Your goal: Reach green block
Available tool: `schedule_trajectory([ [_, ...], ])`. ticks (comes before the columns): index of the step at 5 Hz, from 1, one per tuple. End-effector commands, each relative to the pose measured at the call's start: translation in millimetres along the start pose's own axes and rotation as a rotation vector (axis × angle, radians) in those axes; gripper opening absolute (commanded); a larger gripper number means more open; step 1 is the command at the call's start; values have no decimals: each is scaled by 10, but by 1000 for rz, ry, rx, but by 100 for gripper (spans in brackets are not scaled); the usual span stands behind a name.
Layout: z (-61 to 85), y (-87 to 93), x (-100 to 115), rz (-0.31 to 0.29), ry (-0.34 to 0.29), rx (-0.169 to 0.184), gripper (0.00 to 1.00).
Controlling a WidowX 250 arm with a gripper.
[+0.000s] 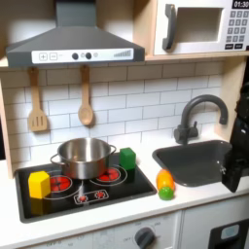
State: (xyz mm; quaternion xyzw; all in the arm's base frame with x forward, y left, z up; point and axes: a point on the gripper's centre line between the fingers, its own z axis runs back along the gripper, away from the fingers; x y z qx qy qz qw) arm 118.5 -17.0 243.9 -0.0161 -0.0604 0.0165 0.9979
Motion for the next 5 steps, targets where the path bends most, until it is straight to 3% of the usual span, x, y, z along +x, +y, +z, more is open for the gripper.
schedule_trajectory([
  [1, 4, 0, 2, 0, -2, 0, 100],
  [3, -87, 60, 251, -22, 4, 34, 100],
  [5, -100, 176, 546, 0, -16, 55, 100],
])
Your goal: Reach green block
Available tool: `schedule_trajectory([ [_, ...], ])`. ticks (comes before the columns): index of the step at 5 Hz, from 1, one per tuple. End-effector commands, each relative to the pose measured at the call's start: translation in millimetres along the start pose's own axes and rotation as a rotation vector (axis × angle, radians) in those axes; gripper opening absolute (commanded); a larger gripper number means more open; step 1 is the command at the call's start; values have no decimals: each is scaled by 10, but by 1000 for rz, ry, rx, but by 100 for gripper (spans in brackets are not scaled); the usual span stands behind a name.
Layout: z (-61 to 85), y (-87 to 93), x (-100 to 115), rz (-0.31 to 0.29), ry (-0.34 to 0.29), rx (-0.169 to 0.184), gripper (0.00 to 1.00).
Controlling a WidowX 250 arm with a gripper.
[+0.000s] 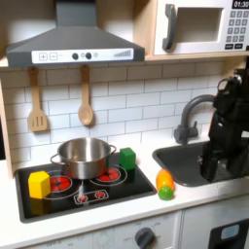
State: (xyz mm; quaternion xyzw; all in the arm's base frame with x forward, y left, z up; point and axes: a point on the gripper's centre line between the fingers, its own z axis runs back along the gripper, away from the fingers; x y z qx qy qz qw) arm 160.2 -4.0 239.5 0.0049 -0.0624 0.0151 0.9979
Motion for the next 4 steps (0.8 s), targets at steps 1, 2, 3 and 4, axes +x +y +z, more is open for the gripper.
schedule_trajectory([
  [1, -45, 108, 307, 3, -15, 32, 100],
  [2, -83, 134, 497, 7, -18, 37, 100],
  [3, -120, 164, 682, 15, -24, 45, 100],
  [4, -150, 218, 896, 26, -29, 51, 100],
])
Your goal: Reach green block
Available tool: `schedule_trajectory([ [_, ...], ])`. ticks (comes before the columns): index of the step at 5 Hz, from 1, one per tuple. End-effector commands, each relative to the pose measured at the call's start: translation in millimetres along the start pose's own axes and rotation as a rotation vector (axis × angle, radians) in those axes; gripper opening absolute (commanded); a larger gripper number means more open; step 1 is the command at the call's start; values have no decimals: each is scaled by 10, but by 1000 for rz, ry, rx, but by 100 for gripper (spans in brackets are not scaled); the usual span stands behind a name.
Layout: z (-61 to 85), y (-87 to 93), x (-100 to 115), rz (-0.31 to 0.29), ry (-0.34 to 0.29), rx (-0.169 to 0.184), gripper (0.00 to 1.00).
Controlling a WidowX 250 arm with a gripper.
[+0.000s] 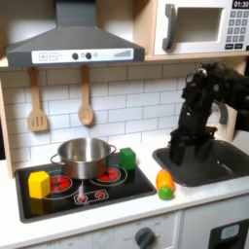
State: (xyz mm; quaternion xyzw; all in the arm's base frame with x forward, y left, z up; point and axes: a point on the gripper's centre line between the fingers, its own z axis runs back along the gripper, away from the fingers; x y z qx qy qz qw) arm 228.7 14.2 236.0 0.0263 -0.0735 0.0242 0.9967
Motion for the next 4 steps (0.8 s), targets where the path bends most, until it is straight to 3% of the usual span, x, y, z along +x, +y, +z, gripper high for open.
schedule_trajectory([
  [1, -95, 105, 444, 22, -4, 18, 100],
  [4, -241, 196, 874, 37, -10, 32, 100],
])
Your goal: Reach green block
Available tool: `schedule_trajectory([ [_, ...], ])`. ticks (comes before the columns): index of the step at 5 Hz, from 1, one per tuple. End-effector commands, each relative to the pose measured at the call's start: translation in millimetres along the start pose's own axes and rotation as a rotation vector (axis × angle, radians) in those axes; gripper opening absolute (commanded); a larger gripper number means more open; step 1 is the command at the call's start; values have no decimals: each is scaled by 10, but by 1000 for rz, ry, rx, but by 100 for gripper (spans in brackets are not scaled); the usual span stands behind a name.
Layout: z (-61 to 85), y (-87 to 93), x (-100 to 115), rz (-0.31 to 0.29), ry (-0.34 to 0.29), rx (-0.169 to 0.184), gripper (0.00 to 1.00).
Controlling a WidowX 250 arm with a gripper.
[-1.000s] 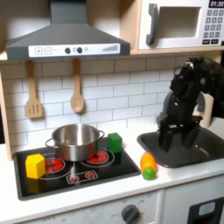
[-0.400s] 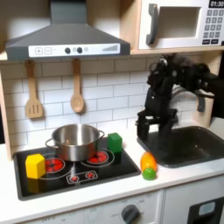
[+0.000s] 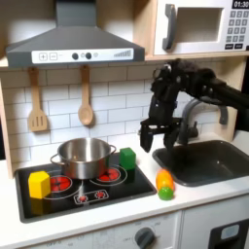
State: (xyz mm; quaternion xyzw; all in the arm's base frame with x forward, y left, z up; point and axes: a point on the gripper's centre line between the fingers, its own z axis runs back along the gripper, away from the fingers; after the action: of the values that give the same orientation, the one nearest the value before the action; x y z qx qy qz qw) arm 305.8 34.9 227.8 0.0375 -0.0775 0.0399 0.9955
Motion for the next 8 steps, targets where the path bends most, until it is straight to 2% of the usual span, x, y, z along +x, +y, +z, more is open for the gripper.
schedule_trajectory([
  [1, -91, 84, 223, 20, 1, 17, 100],
  [2, -151, 138, 311, 41, 0, 19, 100],
  [5, -297, 179, 537, 54, -8, 27, 100],
  [6, -348, 185, 593, 46, -8, 17, 100],
  [8, -444, 237, 617, 37, 10, 25, 100],
])
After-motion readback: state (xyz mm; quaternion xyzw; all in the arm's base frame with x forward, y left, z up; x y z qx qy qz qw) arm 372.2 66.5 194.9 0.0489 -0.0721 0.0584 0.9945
